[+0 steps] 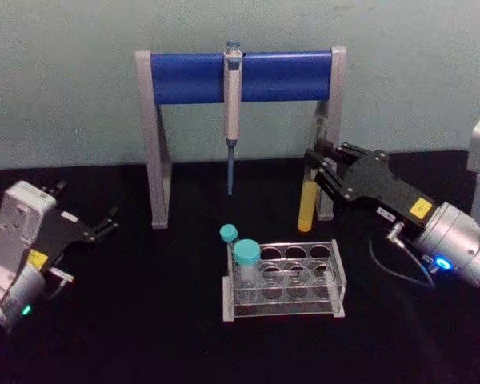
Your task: Pick up the test tube from the test tube rack, shake it, then place it back into the test tube rack.
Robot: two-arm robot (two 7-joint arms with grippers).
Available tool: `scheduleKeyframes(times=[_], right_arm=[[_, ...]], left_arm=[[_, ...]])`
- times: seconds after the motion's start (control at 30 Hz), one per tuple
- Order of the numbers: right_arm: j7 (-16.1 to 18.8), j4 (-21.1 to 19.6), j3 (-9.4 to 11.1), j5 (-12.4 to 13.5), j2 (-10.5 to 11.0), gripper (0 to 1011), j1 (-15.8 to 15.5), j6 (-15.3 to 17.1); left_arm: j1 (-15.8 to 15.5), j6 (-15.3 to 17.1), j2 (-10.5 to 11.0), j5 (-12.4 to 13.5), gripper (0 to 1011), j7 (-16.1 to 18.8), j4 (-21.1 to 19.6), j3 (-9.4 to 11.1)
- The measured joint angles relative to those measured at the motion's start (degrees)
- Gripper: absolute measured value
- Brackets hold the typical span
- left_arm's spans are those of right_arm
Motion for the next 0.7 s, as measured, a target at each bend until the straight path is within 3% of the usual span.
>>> scheduleKeyframes(times=[0.7], right_arm=[[3.22,2.99,-1.35,1.15,0.35,229,0.17,-1.63]], left_arm=[[0.00,0.00,0.00,0.00,1001,0.00,0.01,0.00]])
